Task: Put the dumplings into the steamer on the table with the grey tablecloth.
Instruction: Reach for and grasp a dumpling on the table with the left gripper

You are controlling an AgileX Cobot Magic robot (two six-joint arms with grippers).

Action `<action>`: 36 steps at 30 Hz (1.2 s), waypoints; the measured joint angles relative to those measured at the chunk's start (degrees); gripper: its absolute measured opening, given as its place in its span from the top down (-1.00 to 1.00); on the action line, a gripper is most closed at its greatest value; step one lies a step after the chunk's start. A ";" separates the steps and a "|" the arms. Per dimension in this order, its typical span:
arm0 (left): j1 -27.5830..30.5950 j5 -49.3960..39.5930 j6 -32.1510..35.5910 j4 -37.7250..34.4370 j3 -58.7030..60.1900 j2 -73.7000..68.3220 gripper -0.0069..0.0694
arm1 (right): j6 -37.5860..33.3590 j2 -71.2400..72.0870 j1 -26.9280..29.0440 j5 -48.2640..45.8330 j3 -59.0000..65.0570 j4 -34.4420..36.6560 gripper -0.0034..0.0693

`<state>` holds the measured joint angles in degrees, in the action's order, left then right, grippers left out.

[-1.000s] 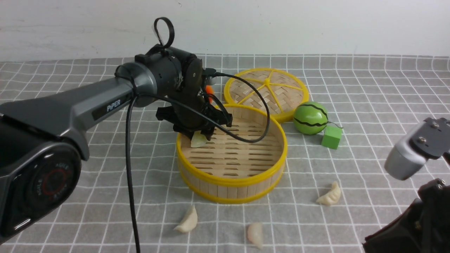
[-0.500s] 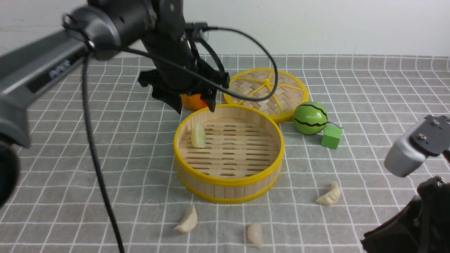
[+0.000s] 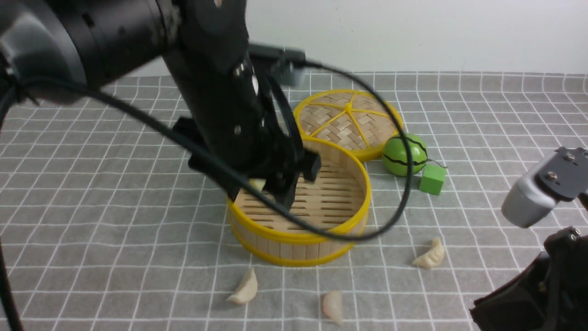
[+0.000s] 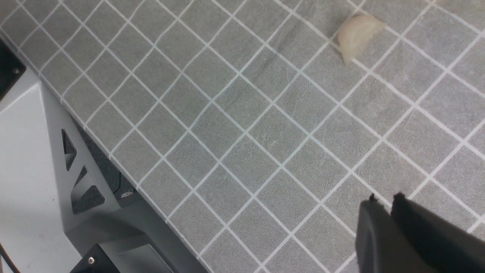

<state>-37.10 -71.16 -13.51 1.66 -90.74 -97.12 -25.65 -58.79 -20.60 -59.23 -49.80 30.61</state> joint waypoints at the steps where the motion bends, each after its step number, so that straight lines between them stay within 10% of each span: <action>1: -0.20 0.28 -0.29 0.45 1.59 0.25 -0.60 | 0.00 0.00 0.00 0.00 0.00 0.00 0.73; 23: -0.32 19.80 -2.93 6.52 15.88 -13.79 -0.54 | 0.00 0.00 0.00 0.17 0.00 0.26 0.68; 36: -0.32 11.93 -2.99 3.90 10.89 -15.34 0.22 | 0.00 0.00 0.00 0.63 0.00 0.26 0.67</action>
<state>-37.43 -59.23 -16.50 5.56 -79.85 -112.46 -25.65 -58.79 -20.60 -58.59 -49.80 30.87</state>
